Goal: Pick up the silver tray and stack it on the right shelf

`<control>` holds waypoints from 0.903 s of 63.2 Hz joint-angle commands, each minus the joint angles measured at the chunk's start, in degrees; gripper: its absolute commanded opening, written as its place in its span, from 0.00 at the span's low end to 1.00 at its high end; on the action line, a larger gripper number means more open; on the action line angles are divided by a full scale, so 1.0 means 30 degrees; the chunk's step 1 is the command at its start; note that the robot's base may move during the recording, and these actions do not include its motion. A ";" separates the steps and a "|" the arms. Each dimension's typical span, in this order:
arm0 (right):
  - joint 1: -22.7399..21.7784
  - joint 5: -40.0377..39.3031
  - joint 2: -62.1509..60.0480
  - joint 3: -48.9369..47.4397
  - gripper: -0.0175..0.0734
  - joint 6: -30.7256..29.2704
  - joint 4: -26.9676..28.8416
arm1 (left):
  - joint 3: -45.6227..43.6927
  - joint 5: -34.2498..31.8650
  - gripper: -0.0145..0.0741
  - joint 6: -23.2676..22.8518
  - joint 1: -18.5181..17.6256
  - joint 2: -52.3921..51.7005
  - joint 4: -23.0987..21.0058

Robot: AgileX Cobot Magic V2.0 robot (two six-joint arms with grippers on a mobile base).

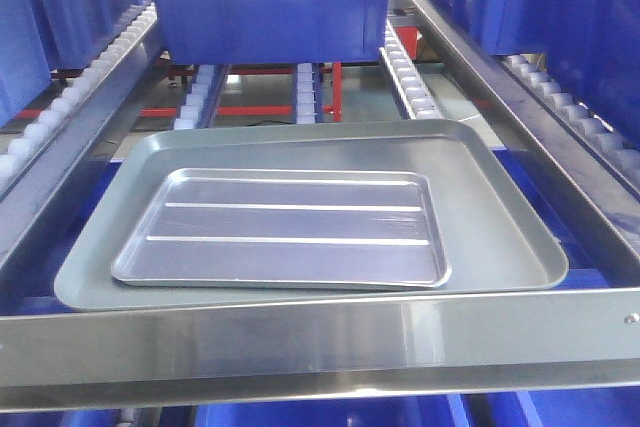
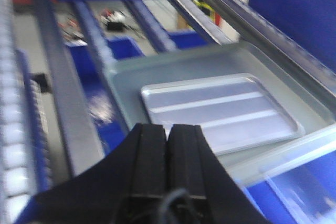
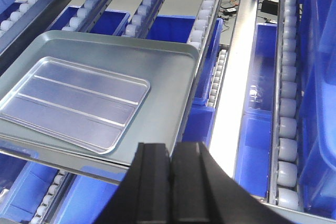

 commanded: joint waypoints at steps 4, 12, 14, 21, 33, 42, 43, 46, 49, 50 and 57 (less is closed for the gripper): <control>0.0004 -0.1510 0.0148 -0.0515 0.25 -0.0192 -0.0325 | 0.1540 -0.4066 0.05 0.0313 0.2555 -0.1382 -0.0227; 0.0004 -0.1510 0.0148 -0.0515 0.25 -0.0192 -0.0325 | 0.3898 -0.6274 0.05 0.0313 0.5167 -0.2950 -0.0937; 0.0004 -0.1510 0.0148 -0.0515 0.25 -0.0192 -0.0325 | 0.4419 -0.6854 0.05 0.0313 0.5593 -0.3217 -0.1040; 0.0004 -0.1528 0.0148 -0.0515 0.25 -0.0192 -0.0325 | 0.5258 -0.7939 0.05 0.0313 0.6773 -0.3178 -0.1118; 0.0004 -0.1528 0.0148 -0.0515 0.25 -0.0192 -0.0325 | 0.5292 -0.8288 0.05 0.0313 0.7315 -0.3178 -0.1380; 0.0004 -0.1528 0.0148 -0.0515 0.25 -0.0192 -0.0325 | 0.5292 -0.8320 0.05 0.0313 0.7315 -0.3178 -0.1380; 0.0004 -0.1528 0.0148 -0.0515 0.25 -0.0192 -0.0325 | 0.5292 -0.8320 0.05 0.0313 0.7315 -0.3178 -0.1380; 0.0004 -0.1528 0.0148 -0.0515 0.25 -0.0192 -0.0325 | 0.5292 -0.8320 0.05 0.0313 0.7315 -0.3178 -0.1380; 0.0004 -0.1528 0.0148 -0.0515 0.25 -0.0192 -0.0325 | 0.5292 -0.8320 0.05 0.0313 0.7315 -0.3178 -0.1380; 0.0004 -0.1528 0.0148 -0.0515 0.25 -0.0192 -0.0325 | 0.5292 -0.8320 0.05 0.0313 0.7315 -0.3178 -0.1380; 0.0004 -0.1528 0.0148 -0.0515 0.25 -0.0192 -0.0325 | 0.5292 -0.8320 0.05 0.0313 0.7315 -0.3178 -0.1380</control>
